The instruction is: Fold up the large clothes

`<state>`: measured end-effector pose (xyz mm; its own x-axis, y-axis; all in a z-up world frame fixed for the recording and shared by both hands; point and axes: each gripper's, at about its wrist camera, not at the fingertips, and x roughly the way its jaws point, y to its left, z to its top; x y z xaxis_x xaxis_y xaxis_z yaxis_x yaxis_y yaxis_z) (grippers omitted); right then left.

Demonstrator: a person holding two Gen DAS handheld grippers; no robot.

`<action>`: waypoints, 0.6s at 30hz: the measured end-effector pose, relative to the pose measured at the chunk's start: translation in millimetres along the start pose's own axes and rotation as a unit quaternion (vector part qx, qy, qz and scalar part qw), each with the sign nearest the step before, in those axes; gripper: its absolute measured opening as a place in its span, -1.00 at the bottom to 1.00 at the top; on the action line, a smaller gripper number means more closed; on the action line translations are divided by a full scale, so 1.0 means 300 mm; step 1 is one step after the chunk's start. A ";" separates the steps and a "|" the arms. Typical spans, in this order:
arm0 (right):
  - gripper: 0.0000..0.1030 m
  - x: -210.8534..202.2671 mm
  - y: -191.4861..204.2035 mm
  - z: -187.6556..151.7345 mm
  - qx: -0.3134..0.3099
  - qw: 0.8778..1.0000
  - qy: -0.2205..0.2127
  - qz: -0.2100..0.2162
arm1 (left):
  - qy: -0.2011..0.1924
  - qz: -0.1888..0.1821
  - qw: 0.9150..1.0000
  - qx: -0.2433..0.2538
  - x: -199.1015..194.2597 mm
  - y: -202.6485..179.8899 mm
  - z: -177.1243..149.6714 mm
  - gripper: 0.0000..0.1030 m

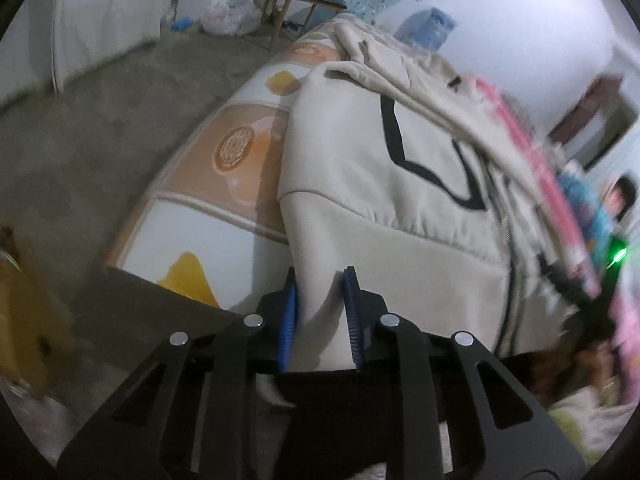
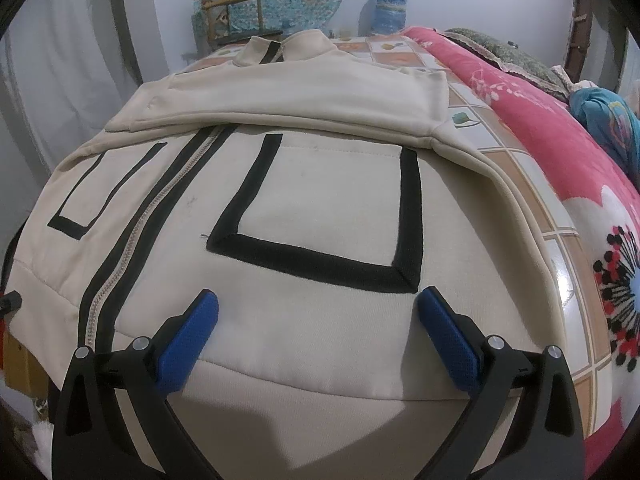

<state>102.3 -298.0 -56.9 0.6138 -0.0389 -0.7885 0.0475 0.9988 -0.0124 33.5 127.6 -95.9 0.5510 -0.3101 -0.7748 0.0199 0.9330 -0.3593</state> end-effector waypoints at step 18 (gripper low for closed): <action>0.84 -0.265 -0.218 -0.140 0.006 0.998 0.055 0.043 | 0.003 0.156 0.978 0.141 0.025 -0.146 -0.023 -0.60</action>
<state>17.3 -359.1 -19.4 0.5258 0.0517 -0.8490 0.0072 0.9978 0.0652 31.0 83.0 -89.5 0.5615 -0.0025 -0.8275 0.0809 0.9954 0.0519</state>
